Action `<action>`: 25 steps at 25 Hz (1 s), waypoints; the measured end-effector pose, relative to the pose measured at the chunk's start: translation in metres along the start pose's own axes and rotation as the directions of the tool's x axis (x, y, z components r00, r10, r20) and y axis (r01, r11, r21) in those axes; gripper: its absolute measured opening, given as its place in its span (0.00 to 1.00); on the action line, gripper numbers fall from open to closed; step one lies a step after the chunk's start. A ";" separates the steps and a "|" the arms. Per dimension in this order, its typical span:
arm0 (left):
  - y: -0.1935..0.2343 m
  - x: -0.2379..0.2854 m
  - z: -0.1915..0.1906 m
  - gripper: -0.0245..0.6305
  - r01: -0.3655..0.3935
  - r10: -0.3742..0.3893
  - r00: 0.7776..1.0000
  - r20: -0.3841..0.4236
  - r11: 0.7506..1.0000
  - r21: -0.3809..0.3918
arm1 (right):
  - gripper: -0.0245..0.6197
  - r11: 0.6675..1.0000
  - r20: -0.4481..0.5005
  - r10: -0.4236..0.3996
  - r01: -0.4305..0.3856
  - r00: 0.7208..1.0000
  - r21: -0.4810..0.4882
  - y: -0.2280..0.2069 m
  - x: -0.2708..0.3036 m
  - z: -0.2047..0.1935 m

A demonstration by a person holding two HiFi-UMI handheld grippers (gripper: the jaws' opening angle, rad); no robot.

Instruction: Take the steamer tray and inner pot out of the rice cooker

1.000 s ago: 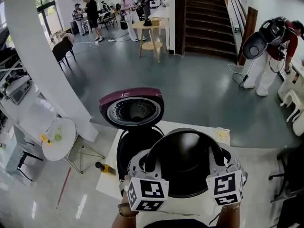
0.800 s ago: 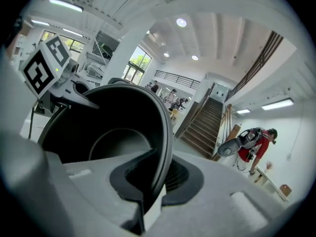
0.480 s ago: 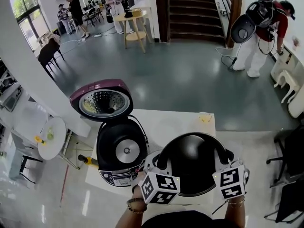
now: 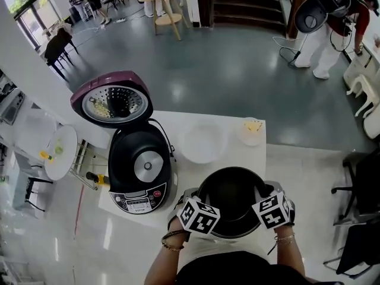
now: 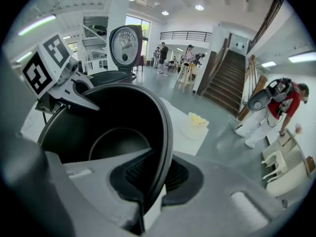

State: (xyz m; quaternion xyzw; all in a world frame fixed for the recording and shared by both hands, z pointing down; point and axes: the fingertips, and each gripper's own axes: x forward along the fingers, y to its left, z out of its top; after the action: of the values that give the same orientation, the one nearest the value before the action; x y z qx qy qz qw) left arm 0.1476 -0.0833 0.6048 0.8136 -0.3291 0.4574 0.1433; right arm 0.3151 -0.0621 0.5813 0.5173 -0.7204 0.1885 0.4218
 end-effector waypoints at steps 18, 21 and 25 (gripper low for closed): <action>0.013 0.060 -0.032 0.11 0.060 -0.072 0.990 -0.121 0.993 -0.102 | 0.07 0.992 -0.103 0.125 -0.124 0.987 0.019 0.010 0.075 -0.016; 0.015 0.061 -0.029 0.11 0.060 -0.072 0.991 -0.113 0.993 -0.105 | 0.07 0.992 -0.100 0.125 -0.124 0.987 0.021 0.008 0.078 -0.014; 0.017 0.062 -0.023 0.14 0.078 -0.085 0.995 -0.046 0.988 -0.135 | 0.08 0.992 -0.100 0.129 -0.129 0.987 0.013 0.006 0.081 -0.017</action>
State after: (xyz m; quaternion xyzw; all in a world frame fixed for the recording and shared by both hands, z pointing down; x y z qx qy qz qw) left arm 0.1443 -0.1083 0.6675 0.8031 -0.3214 0.4489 0.2242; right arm 0.3073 -0.0952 0.6567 0.4609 -0.7295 0.2437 0.4427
